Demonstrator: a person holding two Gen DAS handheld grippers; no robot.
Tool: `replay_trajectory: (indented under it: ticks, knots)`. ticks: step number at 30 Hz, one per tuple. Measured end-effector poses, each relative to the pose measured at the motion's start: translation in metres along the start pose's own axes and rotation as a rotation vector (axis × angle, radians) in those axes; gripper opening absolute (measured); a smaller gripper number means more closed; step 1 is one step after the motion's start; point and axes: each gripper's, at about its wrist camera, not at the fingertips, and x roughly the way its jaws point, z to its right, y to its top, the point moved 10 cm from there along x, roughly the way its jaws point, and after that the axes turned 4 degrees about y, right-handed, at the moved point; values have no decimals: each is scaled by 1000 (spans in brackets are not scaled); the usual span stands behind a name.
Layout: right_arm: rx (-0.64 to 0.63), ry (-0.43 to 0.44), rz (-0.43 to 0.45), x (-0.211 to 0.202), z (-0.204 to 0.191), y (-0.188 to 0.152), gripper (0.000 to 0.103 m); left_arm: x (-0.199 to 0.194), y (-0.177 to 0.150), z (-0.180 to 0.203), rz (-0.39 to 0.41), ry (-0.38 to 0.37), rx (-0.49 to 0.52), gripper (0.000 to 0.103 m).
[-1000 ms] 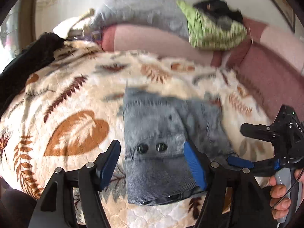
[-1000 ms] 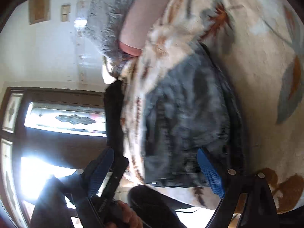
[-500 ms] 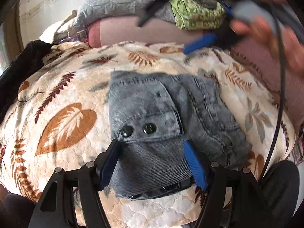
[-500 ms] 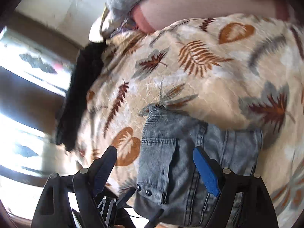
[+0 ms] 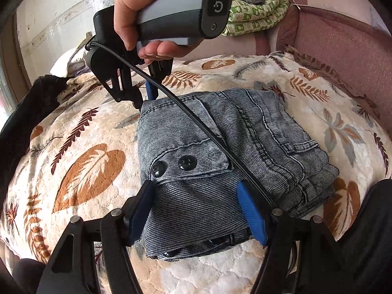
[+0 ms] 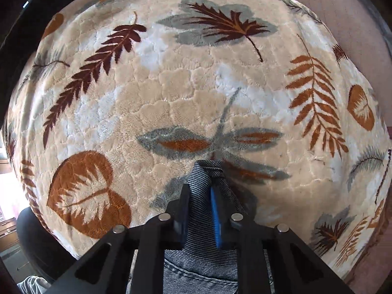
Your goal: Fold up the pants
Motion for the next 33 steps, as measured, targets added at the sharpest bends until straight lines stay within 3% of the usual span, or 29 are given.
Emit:
replay_trajectory:
  ticks: [6,9,11,13,17,19,21,22,24,29,31,33]
  knots:
    - [34,-16,74,3,7,5,14,2,-1,2,4,10,3,70]
    - [76,3,149,-8,12,11,24,0,-1,3,11,14,5,70]
    - [128,32,209,-27,20,10,25,-3,0,2,17,-8,-6,70]
    - [166,96,253,-48,25,-4,26,-15,6,-6,33,-52,-64,70]
    - [211,326,277,-63,12,-45,27,-51,29,-30,168,-38,-154,70]
    - [271,440,252,-46,9,-65,42,-44,27,-25,132,-69,-162,70]
    - [341,371,199,-9,29,-84,49,-12,5,-2,-27,-127,-98,70]
    - [373,365,190,5,39,-89,45,1,-6,4,-67,-108,-56,70]
    - [437,460,250,-6,45,-93,46,-5,-4,8,-4,-62,1,70]
    - [404,470,407,-62,51,-125,49,-44,17,-9,105,-112,-89,70]
    - [437,459,437,-63,65,-148,54,-53,28,-27,135,-111,-141,70]
    - [447,362,429,-45,81,-171,55,-47,39,-47,136,-87,-204,70]
